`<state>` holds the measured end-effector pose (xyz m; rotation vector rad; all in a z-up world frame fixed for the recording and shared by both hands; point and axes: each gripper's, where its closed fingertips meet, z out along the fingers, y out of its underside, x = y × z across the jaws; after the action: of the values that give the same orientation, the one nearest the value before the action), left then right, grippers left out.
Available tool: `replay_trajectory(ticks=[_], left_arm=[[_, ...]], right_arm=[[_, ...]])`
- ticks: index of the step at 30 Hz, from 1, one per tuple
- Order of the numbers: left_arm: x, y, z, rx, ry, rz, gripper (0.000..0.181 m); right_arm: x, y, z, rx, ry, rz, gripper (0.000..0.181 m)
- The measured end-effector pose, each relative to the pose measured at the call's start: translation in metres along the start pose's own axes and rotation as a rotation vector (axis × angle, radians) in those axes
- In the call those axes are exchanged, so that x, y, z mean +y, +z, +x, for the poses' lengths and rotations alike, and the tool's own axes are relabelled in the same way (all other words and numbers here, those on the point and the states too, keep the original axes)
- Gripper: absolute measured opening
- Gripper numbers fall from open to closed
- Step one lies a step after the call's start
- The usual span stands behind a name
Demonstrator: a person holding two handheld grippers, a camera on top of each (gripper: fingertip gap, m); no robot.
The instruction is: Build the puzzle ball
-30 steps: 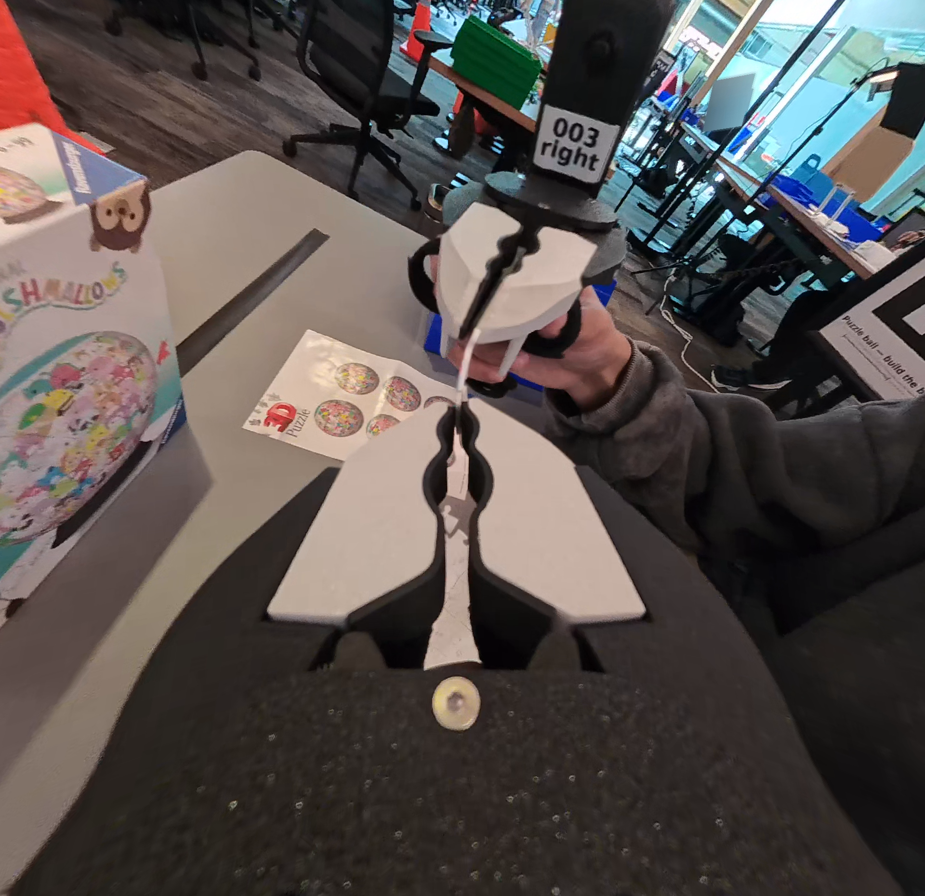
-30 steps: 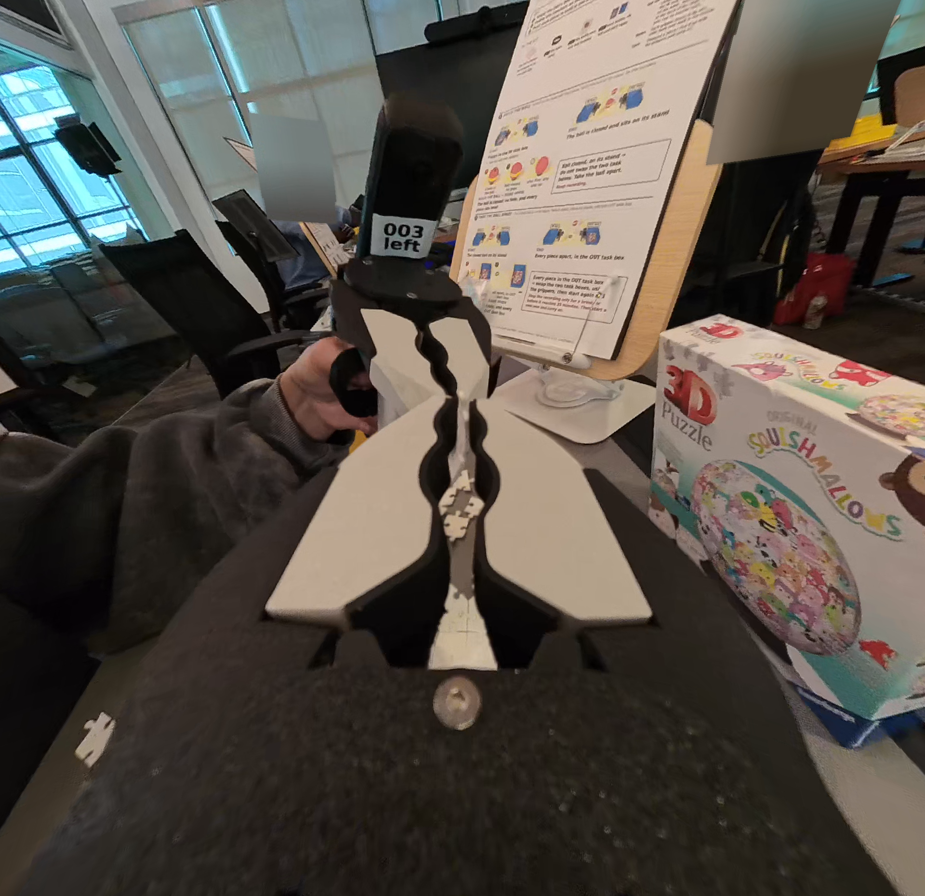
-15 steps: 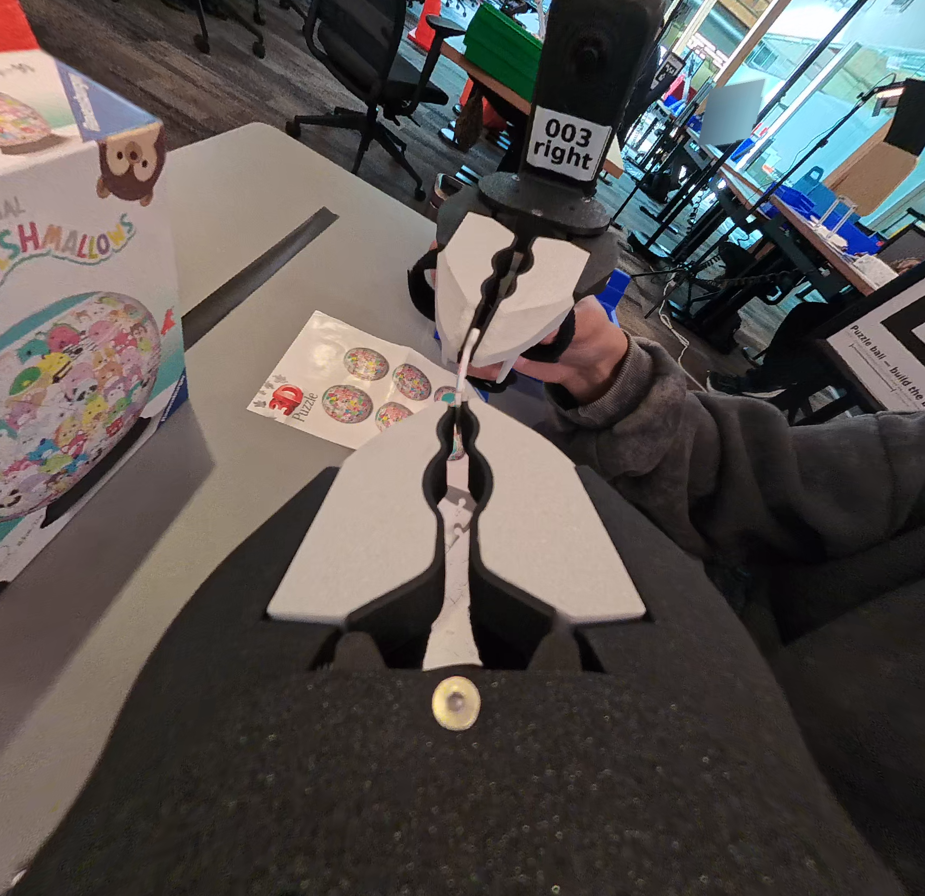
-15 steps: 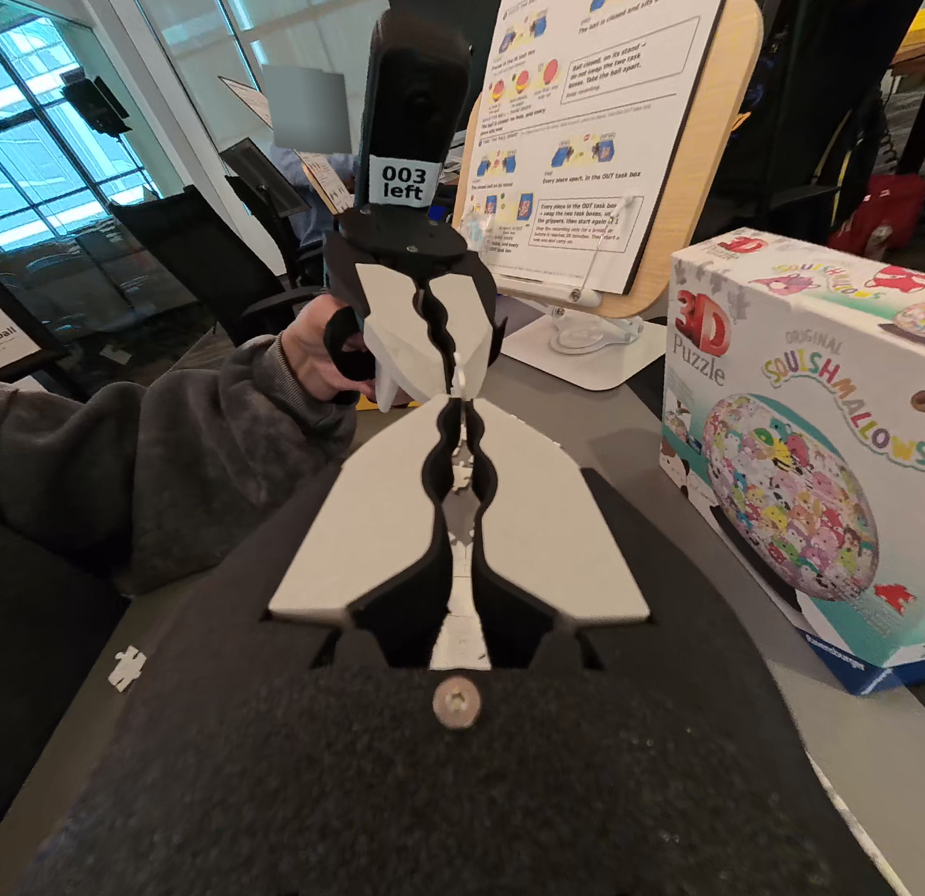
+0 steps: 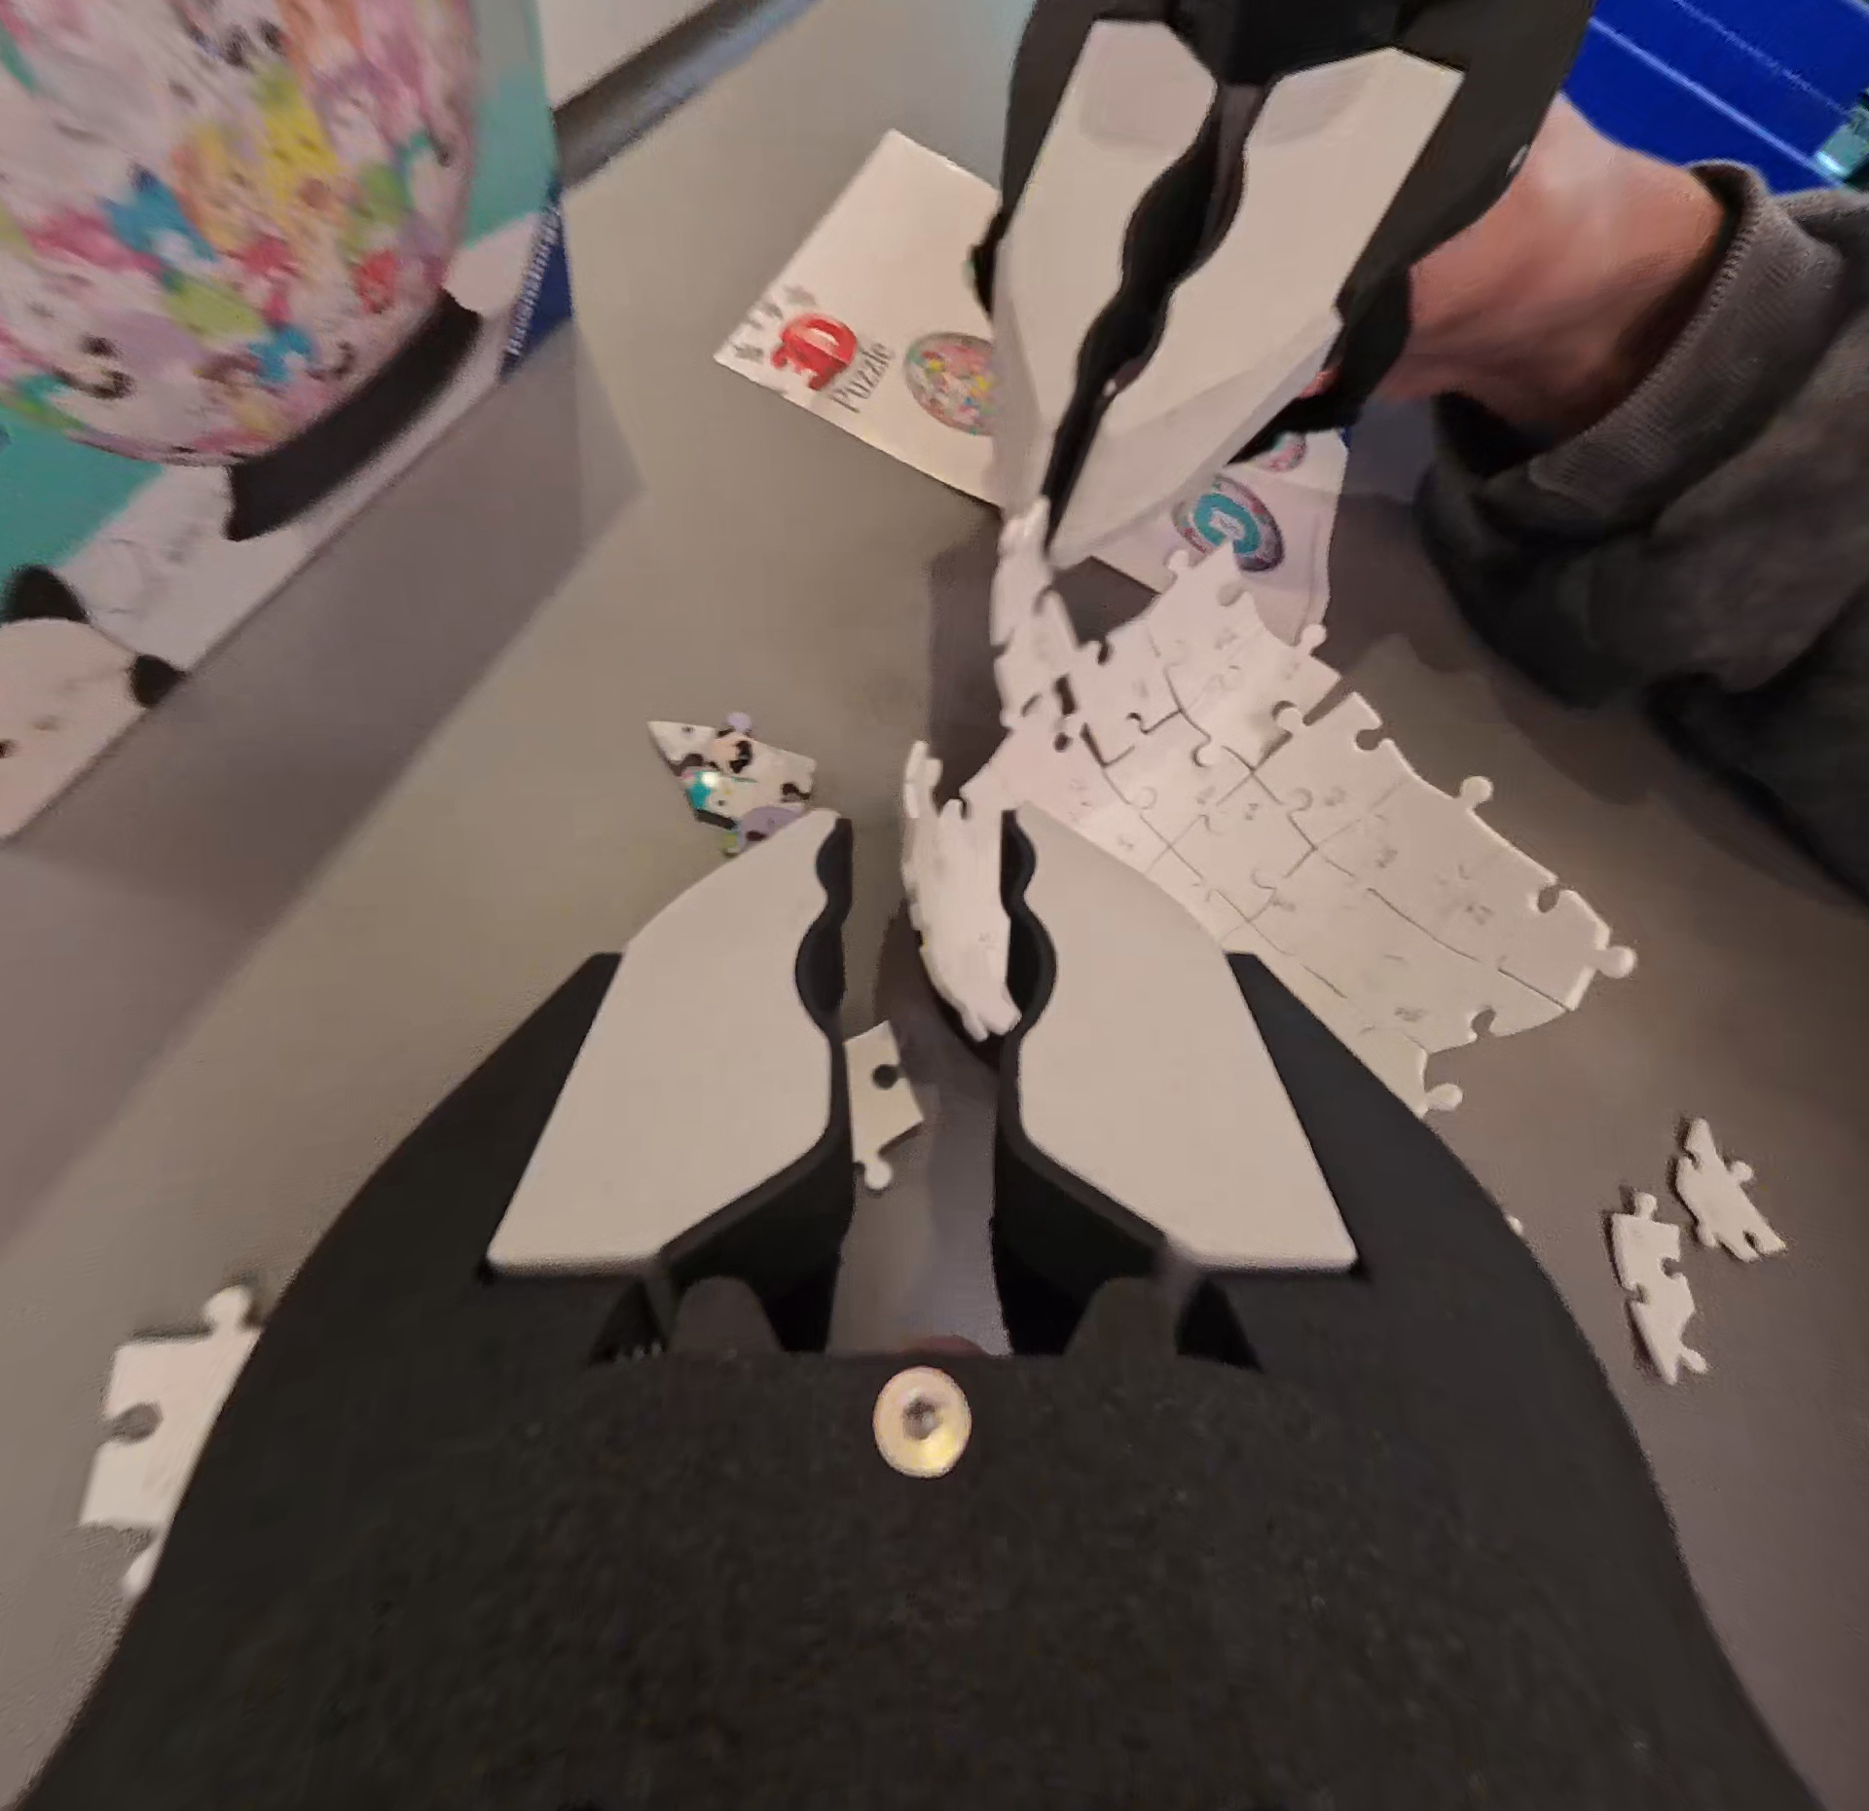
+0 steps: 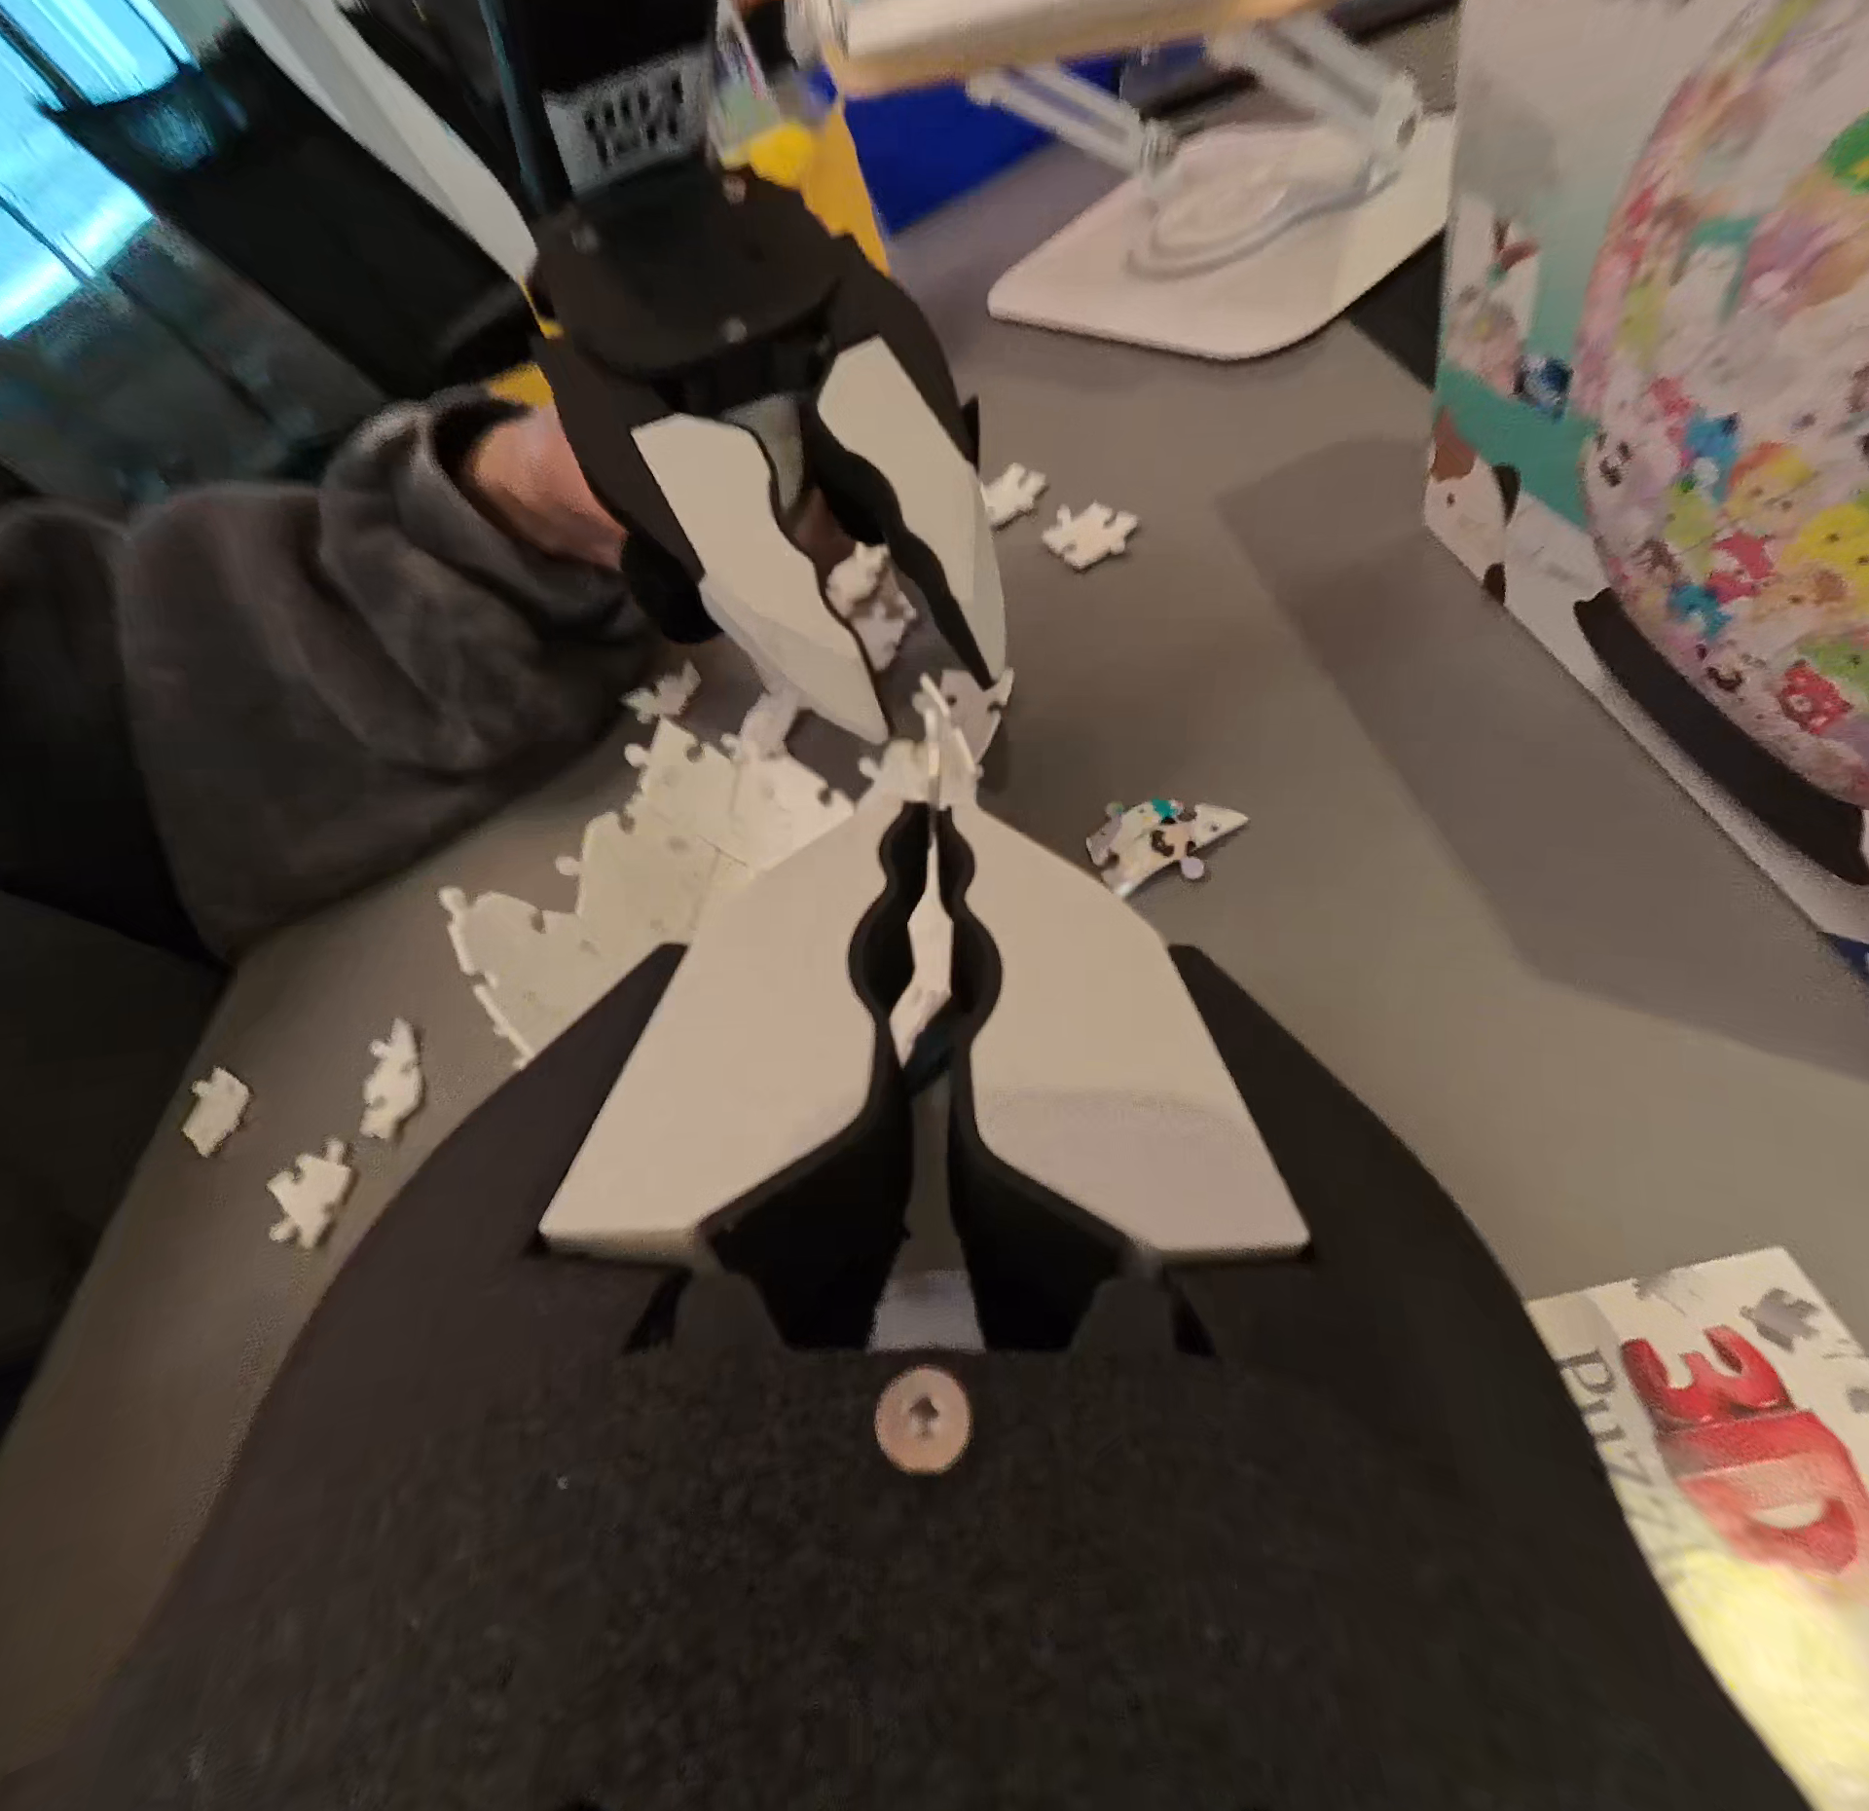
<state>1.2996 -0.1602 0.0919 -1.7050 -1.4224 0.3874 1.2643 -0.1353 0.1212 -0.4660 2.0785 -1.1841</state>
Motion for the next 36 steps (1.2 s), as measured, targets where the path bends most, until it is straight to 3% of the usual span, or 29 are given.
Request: replay_trajectory(ticks=[9, 36], left_arm=[[0.005, 0.007, -0.003, 0.02, -0.02, -0.031, 0.025], [0.01, 0.026, -0.001, 0.076, -0.011, -0.058, 0.012]], right_arm=[[0.019, 0.026, 0.011, 0.04, -0.09, -0.24, 0.001], [0.019, 0.034, 0.013, 0.046, -0.108, -0.222, 0.001]])
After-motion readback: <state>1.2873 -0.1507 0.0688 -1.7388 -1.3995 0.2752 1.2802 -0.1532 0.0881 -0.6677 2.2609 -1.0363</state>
